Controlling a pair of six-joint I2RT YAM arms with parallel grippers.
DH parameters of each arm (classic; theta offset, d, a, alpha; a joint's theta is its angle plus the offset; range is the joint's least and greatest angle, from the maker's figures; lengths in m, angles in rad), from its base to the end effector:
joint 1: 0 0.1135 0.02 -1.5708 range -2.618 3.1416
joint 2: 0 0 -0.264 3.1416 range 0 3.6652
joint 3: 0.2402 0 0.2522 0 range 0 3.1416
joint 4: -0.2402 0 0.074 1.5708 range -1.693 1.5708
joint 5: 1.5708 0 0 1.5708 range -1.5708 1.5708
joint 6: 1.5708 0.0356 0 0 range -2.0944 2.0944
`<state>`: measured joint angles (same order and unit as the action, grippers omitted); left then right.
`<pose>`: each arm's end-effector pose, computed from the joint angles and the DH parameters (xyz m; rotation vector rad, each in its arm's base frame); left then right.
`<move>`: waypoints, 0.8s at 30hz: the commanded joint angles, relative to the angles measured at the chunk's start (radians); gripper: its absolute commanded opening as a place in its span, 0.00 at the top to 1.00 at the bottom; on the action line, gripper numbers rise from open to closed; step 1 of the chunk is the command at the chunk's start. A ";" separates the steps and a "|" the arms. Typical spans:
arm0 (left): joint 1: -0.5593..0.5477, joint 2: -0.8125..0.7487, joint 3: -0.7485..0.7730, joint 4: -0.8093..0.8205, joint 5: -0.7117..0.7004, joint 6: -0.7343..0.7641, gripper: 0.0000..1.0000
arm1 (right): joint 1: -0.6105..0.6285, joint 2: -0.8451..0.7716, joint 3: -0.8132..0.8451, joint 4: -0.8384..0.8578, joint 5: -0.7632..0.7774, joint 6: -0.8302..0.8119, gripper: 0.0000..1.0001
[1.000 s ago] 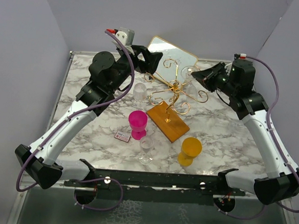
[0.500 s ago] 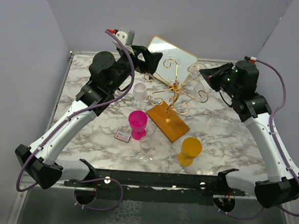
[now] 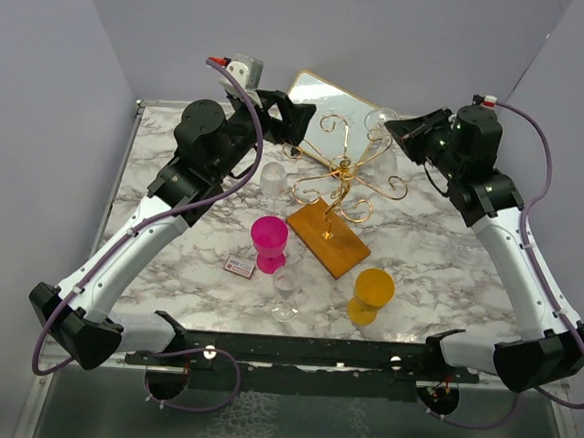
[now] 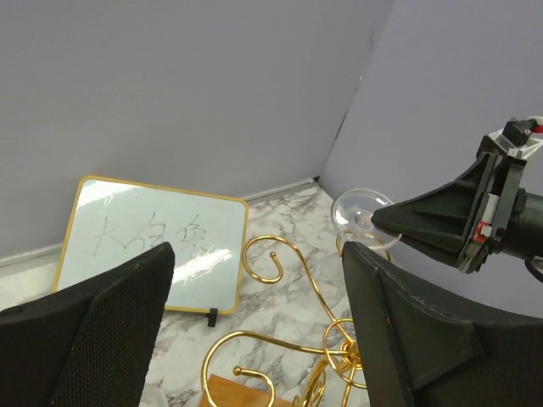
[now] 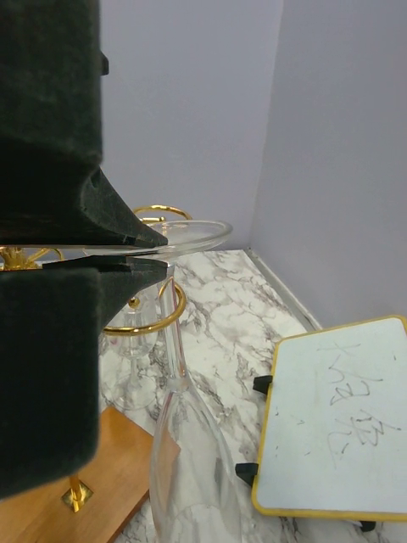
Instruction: Place the wine glass upside down on the wine glass rack
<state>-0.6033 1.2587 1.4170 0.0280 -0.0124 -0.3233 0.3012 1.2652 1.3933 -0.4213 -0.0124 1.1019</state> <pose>0.2301 -0.1580 0.4829 0.1886 1.4146 -0.7613 0.2680 0.0837 0.4244 0.7645 1.8297 0.9599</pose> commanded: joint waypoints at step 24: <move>0.014 -0.027 0.027 0.008 -0.015 0.013 0.17 | -0.002 0.137 0.198 -0.125 -0.175 -0.217 0.72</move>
<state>-0.5953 1.2583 1.4170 0.0273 -0.0128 -0.3222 0.3000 1.3903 1.5410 -0.4992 -0.1810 0.9310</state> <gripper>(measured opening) 0.826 0.260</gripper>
